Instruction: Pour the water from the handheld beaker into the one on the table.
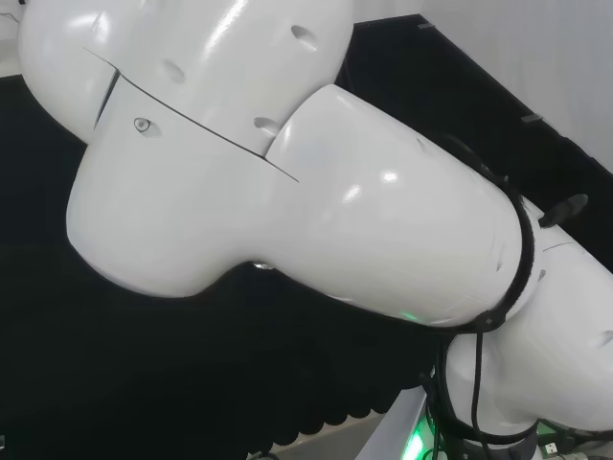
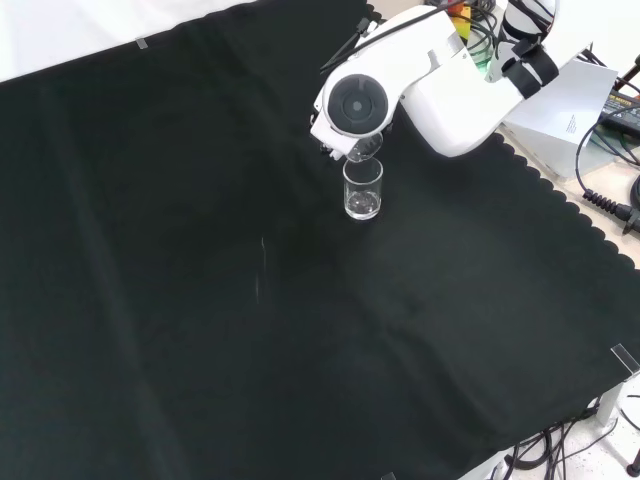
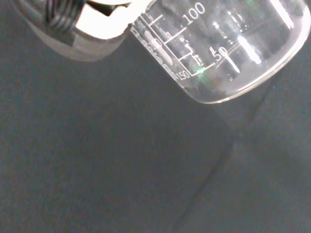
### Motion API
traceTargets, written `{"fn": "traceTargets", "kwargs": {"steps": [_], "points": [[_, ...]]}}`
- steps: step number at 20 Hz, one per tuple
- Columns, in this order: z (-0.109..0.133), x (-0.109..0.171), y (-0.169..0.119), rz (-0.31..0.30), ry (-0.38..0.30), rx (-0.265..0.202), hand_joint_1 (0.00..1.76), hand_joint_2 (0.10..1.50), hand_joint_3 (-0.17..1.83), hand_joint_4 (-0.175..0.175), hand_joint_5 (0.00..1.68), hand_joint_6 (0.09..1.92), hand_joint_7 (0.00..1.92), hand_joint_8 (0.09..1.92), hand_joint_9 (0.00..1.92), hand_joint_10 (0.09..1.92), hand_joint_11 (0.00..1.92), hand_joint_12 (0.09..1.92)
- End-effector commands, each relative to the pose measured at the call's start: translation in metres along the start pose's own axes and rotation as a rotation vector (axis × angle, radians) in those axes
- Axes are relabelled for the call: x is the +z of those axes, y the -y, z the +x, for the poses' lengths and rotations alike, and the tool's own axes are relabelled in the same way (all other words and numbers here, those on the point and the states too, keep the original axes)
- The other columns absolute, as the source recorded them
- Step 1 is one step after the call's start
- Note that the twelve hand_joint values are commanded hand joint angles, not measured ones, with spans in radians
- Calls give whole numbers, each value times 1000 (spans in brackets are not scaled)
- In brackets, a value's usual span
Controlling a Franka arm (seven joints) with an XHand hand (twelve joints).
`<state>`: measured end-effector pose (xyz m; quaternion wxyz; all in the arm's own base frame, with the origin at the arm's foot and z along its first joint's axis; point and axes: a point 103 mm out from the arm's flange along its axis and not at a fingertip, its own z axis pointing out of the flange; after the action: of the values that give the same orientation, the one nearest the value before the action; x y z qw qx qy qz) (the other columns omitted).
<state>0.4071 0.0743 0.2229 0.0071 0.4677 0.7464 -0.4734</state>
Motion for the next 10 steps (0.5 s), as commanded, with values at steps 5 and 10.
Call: {"fn": "traceTargets", "kwargs": {"steps": [5,10], "points": [[-12,7,3,-96,-173,-49,1290,1112,-175,-130,1015,931,1298,671,1436,907,1208,1041],[-22,13,7,-170,-282,-79,1290,1112,-175,-130,1014,933,1297,673,1434,907,1208,1041]]}}
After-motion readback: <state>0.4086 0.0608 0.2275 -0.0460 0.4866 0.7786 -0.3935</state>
